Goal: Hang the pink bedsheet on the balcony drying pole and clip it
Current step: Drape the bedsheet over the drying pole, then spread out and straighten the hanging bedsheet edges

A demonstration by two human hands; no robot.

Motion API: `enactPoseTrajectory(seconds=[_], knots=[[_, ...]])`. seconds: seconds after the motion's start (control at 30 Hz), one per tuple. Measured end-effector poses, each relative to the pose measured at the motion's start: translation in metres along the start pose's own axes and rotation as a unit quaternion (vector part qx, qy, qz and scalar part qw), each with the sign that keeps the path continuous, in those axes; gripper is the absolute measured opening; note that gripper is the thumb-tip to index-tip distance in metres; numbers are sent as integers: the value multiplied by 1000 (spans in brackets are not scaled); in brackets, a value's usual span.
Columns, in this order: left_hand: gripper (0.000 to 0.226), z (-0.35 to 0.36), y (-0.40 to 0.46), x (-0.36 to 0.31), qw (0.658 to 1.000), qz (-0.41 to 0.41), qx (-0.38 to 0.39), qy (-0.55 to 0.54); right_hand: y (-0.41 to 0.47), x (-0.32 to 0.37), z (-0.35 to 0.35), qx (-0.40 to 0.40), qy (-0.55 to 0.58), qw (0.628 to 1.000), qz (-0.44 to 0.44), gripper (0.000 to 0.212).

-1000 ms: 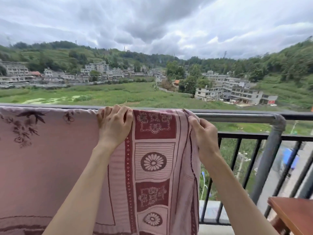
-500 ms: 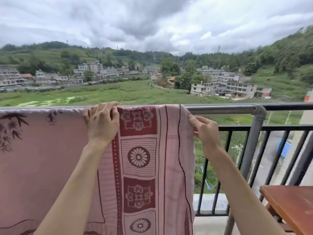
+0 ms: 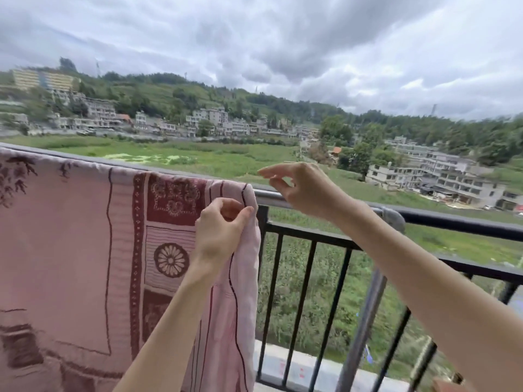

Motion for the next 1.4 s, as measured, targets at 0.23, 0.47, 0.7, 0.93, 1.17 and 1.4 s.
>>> enactPoseTrajectory(seconds=[0.23,0.47,0.7,0.93,1.17,1.4], knots=[[25,0,0,0,996,-57,-1,61,33,9,40,164,15,985,-49,45],[9,-6,6,-21,998,52,-31,15,39,2,31,142,-52,979,-138,14],[4,15,19,-67,988,138,-18,67,45,-17,-1,107,-33,982,-152,10],[5,74,16,-94,983,147,-32,106,32,-82,-42,57,53,991,-107,25],[5,149,-8,-130,981,146,-39,120,-12,-150,-76,-60,87,986,-132,20],[7,207,-42,-163,974,177,-27,139,-71,-199,-90,-184,194,960,-89,14]])
Point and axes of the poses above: each hand's wrist, its own y-axis towards the middle knuckle, its own z-axis out of the palm, x = y × z, the point moved 5 cm from there along y, towards the middle knuckle, and after that the axes turned 2 degrees about x, right-handed, at the moved point
